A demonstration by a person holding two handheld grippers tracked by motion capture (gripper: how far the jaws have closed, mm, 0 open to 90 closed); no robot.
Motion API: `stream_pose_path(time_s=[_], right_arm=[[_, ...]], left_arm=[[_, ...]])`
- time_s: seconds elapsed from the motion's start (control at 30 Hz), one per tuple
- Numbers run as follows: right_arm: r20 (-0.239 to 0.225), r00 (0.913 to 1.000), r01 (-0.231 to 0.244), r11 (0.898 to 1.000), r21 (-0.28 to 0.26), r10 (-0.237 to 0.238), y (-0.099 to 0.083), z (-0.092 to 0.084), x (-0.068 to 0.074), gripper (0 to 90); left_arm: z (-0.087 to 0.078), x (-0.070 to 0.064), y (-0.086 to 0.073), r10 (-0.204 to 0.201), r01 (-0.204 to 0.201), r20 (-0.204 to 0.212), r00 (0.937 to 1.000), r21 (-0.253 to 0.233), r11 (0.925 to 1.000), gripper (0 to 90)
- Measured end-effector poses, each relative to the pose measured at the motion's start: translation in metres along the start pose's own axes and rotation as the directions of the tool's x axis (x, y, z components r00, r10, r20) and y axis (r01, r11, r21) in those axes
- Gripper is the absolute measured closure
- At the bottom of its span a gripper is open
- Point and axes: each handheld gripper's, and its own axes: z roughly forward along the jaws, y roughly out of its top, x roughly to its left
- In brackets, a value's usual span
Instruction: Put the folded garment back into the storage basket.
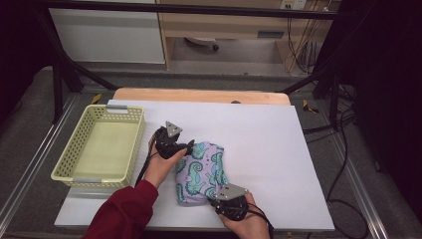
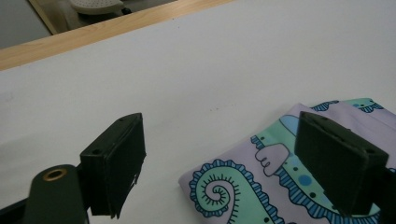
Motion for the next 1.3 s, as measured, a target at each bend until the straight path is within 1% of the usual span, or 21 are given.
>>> stream_pose_path(time_s=[0.07, 0.2, 0.23, 0.37, 0.4, 0.47, 0.53, 0.67, 0.73, 0.77, 0.9, 1.0, 1.2, 1.27, 1.3], right_arm=[[0.001, 1.0, -0.001, 1.0, 0.002, 0.001, 0.0, 0.0, 0.0, 76.8], [0.005, 1.0, 0.003, 1.0, 0.001, -0.003, 0.0, 0.0, 0.001, 76.9], [0.006, 1.0, 0.003, 1.0, 0.001, -0.003, 0.0, 0.0, 0.001, 77.0], [0.021, 0.9997, 0.012, 1.0, 0.007, -0.012, 0.001, 0.0, 0.003, 78.2], [0.022, 0.9997, 0.009, 1.0, 0.009, -0.009, 0.002, 0.0, 0.003, 78.4], [0.025, 0.9996, 0.009, 1.0, 0.01, -0.009, 0.002, 0.0, 0.004, 78.5], [0.024, 0.9997, 0.009, 1.0, 0.01, -0.009, 0.002, 0.0, 0.003, 78.6], [0.016, 0.9999, -0.001, 1.0, 0.01, 0.001, 0.002, 0.0, 0.003, 78.5], [0.015, 0.9999, -0.002, 1.0, 0.01, 0.002, 0.002, 0.0, 0.002, 78.3], [0.014, 0.9999, -0.002, 1.0, 0.008, 0.002, 0.002, 0.0, 0.002, 78.2], [0.011, 0.9999, -0.007, 1.0, 0.008, 0.007, 0.001, 0.0, 0.002, 77.8], [0.009, 0.9999, -0.007, 1.0, 0.007, 0.007, 0.001, 0.0, 0.002, 77.7], [0.009, 1.0, 0.0, 1.0, 0.007, 0.0, 0.001, 0.0, 0.002, 77.5], [0.009, 1.0, 0.001, 1.0, 0.007, -0.001, 0.001, 0.0, 0.002, 77.5], [0.009, 1.0, 0.003, 1.0, 0.005, -0.003, 0.001, 0.0, 0.002, 77.4]], left_arm=[[0.003, 0.002, 0.0, 0.0, 0.0, -0.007, 1.0, 0.011, 0.9999, 16.9], [0.005, 0.005, 0.0, -0.007, 0.007, -0.014, 0.9999, 0.013, 0.9999, 17.2], [0.006, 0.007, -0.001, -0.019, 0.019, -0.013, 0.9997, 0.019, 0.9996, 17.3], [0.008, 0.009, 0.0, -0.031, 0.031, -0.014, 0.9994, 0.02, 0.9993, 17.8], [0.009, 0.009, 0.001, -0.039, 0.039, -0.011, 0.9992, 0.017, 0.9991, 18.0], [0.008, 0.009, 0.003, -0.039, 0.039, -0.012, 0.9992, 0.009, 0.9992, 18.1], [0.008, 0.008, 0.004, -0.024, 0.024, -0.024, 0.9994, 0.004, 0.9997, 18.6], [0.009, 0.008, 0.004, -0.031, 0.031, -0.017, 0.9994, 0.01, 0.9995, 18.6], [0.011, 0.009, 0.003, -0.038, 0.039, -0.016, 0.9991, 0.02, 0.999, 18.6], [0.013, 0.01, 0.002, -0.05, 0.05, -0.011, 0.9987, 0.03, 0.9983, 18.6], [0.017, 0.009, -0.001, -0.038, 0.038, -0.002, 0.9993, 0.067, 0.997, 17.8], [0.02, 0.009, -0.003, -0.047, 0.047, 0.005, 0.9989, 0.085, 0.9953, 17.8], [0.021, 0.012, -0.005, -0.044, 0.045, -0.012, 0.9989, 0.103, 0.9936, 18.7], [0.022, 0.012, -0.006, -0.039, 0.04, -0.012, 0.9992, 0.113, 0.9928, 21.1], [0.023, 0.013, -0.007, -0.04, 0.04, -0.009, 0.9992, 0.128, 0.991, 21.9]])
